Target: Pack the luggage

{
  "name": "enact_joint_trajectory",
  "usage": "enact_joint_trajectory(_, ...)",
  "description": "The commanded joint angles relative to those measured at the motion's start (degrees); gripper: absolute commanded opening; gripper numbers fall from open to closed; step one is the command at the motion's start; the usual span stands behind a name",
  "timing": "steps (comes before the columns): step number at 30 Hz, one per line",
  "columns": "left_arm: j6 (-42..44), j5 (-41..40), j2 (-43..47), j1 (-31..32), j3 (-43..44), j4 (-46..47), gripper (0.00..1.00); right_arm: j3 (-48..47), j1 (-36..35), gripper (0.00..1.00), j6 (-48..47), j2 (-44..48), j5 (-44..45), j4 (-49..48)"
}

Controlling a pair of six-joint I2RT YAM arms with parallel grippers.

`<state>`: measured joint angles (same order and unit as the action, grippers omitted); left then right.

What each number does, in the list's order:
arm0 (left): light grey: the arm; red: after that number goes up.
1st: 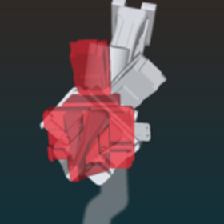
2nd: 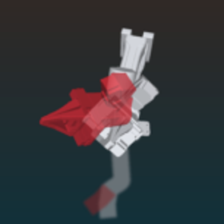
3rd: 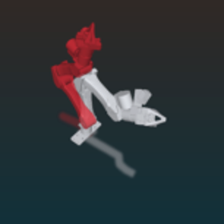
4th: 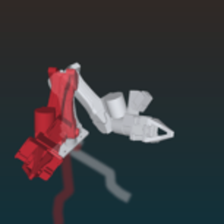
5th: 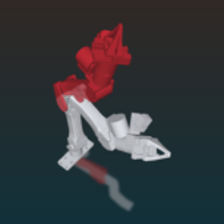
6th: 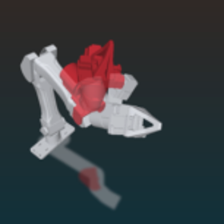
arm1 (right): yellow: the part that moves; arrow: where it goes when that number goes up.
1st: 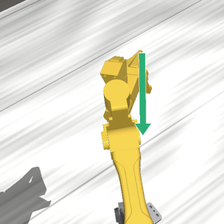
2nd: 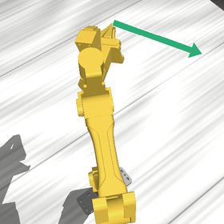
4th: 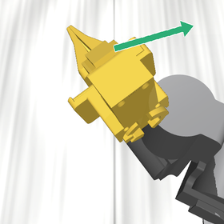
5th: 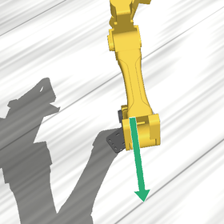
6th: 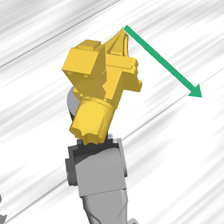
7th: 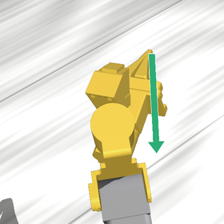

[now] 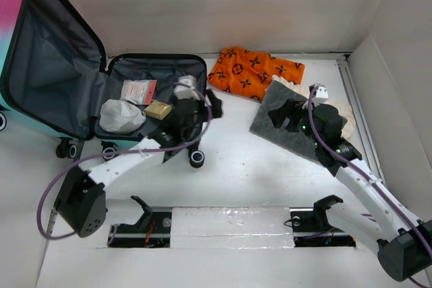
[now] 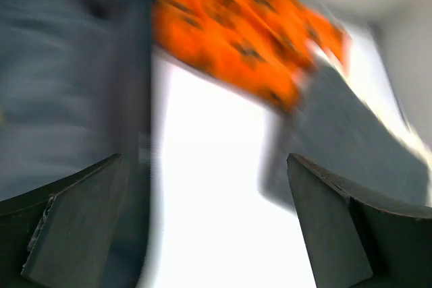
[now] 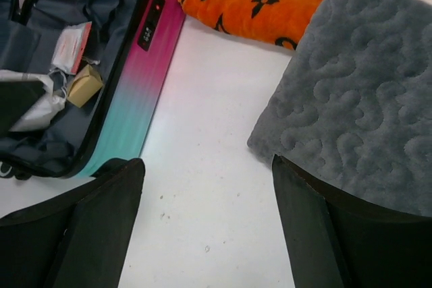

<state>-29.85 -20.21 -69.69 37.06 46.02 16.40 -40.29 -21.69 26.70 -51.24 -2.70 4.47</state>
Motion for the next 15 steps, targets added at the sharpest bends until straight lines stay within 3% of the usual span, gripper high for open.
enact_joint_trajectory(1, 2.2, 1.6, -4.7, 7.8, 5.6, 2.5, 1.00, -0.9, -0.7, 0.82, 0.3, 2.1, 3.6, -0.7)
enact_joint_trajectory(3, -0.9, 9.3, -7.0, 7.8, 4.4, 6.1, 0.91, -1.6, -0.7, 0.82, 0.3, 4.0, 4.2, -0.2)
enact_joint_trajectory(4, -2.0, 10.4, -9.2, 7.8, 3.6, 7.6, 0.80, -2.3, -0.7, 0.82, 0.3, 4.6, 5.1, 0.4)
enact_joint_trajectory(5, -2.9, 12.2, -10.7, 8.4, 2.5, 11.2, 0.78, -2.3, -0.7, 0.82, 0.3, 5.1, 5.9, 0.5)
enact_joint_trajectory(9, -5.4, 21.1, -21.3, 9.6, 4.2, 13.2, 0.80, -3.8, -0.7, 0.82, -0.2, 6.6, 8.7, 2.6)
enact_joint_trajectory(15, -1.4, 27.5, -39.0, 10.3, 18.6, 10.2, 0.83, -4.4, -0.7, 0.82, -0.8, 6.1, 7.9, 3.2)
